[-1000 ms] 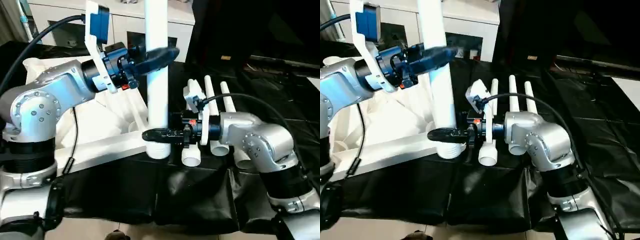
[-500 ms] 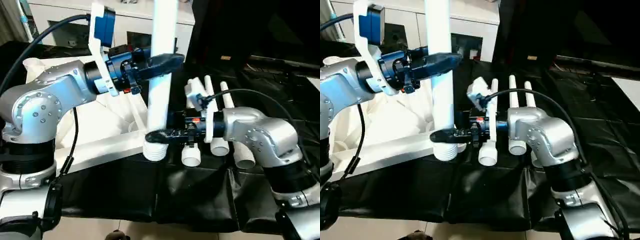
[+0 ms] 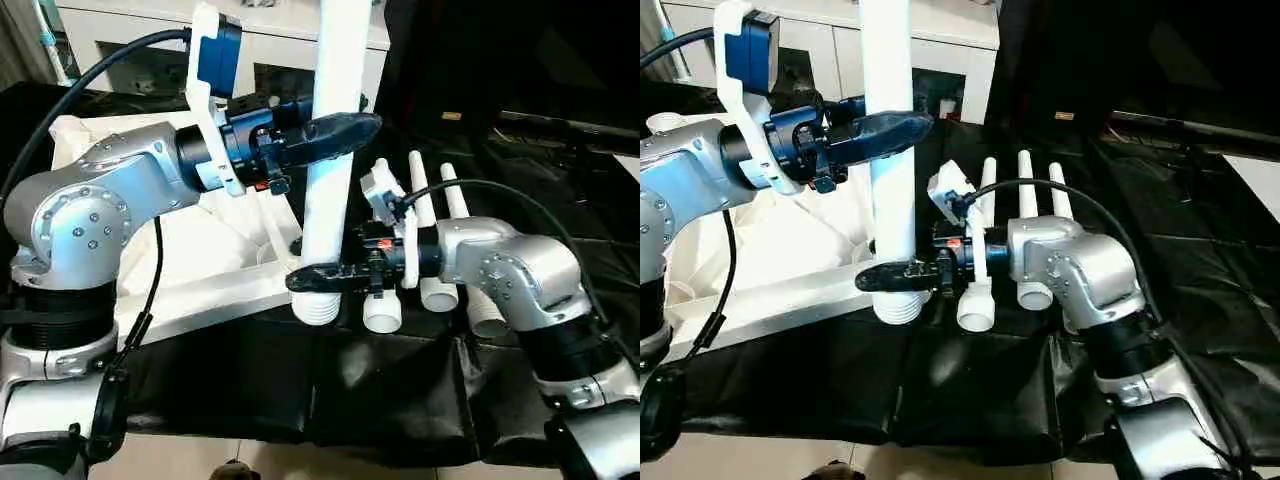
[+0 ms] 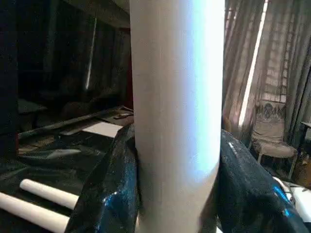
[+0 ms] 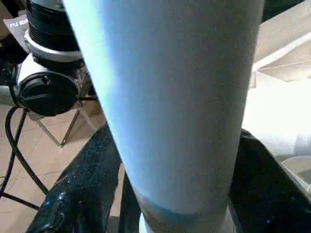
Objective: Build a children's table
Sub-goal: Rotate table base
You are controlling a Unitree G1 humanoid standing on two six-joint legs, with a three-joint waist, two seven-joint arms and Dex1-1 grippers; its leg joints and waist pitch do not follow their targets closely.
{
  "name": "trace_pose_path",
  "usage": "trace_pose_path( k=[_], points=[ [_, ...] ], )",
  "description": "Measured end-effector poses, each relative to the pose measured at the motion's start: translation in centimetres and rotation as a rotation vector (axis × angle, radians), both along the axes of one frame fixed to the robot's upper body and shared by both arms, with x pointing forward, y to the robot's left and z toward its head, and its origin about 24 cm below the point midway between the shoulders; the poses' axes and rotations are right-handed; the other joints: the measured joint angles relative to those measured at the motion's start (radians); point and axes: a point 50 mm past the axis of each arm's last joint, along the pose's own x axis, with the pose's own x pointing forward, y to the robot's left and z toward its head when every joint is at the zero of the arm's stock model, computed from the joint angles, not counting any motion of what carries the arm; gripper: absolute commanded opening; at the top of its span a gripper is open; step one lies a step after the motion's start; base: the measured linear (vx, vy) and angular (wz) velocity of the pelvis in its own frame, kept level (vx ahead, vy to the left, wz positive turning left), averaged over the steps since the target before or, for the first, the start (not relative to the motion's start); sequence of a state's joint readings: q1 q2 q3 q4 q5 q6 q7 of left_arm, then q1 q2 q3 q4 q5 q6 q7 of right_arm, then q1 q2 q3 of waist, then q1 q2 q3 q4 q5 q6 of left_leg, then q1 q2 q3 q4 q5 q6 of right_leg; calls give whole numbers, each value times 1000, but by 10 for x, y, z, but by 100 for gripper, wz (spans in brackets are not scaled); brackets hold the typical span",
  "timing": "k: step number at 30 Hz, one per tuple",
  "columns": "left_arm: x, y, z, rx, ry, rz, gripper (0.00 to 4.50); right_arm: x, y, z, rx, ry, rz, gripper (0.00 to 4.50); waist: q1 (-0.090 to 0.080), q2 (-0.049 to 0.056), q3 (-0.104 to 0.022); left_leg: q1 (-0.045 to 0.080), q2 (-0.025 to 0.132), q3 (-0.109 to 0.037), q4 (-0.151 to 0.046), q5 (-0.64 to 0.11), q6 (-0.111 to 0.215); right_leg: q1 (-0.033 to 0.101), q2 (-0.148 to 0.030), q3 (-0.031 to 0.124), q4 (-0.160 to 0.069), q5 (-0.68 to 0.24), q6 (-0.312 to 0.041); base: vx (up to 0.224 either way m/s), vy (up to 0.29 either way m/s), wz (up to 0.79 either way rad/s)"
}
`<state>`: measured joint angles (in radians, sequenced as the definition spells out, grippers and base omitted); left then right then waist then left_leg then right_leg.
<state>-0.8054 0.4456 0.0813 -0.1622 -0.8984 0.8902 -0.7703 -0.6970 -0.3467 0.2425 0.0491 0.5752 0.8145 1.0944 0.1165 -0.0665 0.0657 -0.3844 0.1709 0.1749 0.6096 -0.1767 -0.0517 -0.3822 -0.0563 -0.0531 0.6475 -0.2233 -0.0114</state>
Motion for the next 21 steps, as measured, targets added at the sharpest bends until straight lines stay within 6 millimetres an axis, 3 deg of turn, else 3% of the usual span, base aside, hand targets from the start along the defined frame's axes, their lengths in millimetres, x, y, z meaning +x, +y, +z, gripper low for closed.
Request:
trace_pose_path(
  k=[8,21],
  points=[
    [0,0,0,-3,1,-3,177,1,0,1,1,-8,0,206,0,0,0,0,0,0,0,0,0,0,0,0,0,0,0,0,0,0],
    [1,2,1,-18,7,-1,177,0,3,1,13,-18,5,198,0,0,0,0,0,0,0,0,0,0,0,0,0,0,0,0,0,0]
  ],
)
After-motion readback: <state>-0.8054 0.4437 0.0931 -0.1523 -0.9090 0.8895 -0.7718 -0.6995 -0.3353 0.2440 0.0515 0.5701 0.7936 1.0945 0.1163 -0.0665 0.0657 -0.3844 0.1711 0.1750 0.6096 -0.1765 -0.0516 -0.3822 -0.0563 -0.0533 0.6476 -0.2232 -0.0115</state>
